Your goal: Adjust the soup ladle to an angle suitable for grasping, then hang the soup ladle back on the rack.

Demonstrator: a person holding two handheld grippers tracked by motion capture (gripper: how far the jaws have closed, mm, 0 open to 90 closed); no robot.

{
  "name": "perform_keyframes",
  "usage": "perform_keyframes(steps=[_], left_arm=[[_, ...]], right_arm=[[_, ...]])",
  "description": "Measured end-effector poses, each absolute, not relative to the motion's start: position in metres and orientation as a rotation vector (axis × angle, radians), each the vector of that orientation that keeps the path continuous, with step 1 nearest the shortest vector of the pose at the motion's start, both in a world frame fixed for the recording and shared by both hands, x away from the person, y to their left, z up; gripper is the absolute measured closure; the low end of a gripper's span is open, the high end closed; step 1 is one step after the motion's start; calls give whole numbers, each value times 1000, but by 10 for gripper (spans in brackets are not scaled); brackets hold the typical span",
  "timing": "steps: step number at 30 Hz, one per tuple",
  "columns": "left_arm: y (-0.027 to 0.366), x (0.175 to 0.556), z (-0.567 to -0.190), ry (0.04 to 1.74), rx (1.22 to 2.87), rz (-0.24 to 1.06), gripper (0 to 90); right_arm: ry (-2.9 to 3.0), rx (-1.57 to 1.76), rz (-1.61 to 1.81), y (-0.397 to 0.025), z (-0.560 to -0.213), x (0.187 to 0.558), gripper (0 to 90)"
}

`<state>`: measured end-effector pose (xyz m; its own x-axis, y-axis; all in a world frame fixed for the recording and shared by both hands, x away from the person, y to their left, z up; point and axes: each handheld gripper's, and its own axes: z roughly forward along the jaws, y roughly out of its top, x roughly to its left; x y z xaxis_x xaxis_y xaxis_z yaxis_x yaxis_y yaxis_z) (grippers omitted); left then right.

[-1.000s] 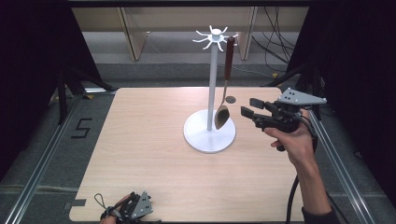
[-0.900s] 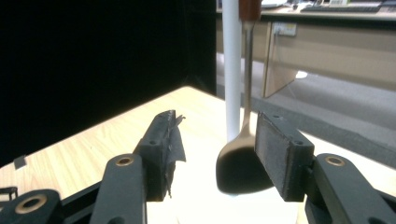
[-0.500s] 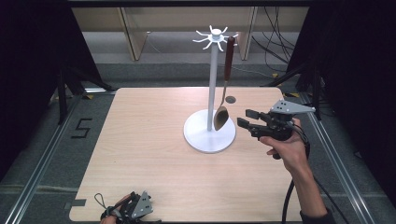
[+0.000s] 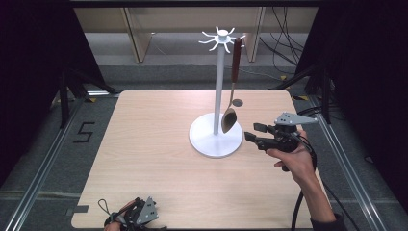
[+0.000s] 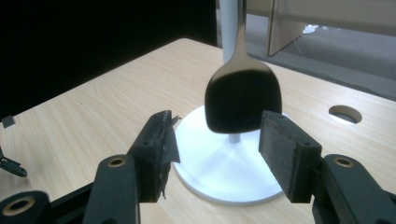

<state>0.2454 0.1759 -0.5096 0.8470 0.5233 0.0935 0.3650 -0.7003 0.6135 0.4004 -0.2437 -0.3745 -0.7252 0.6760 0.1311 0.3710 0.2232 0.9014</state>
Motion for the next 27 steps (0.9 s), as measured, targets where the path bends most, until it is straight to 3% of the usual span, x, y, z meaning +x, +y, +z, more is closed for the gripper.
perform_keyframes(steps=[27], left_arm=[[177, 244, -511, 650, 2409, 354, 166]], right_arm=[[2316, 1061, 1404, -239, -413, 389, 362]])
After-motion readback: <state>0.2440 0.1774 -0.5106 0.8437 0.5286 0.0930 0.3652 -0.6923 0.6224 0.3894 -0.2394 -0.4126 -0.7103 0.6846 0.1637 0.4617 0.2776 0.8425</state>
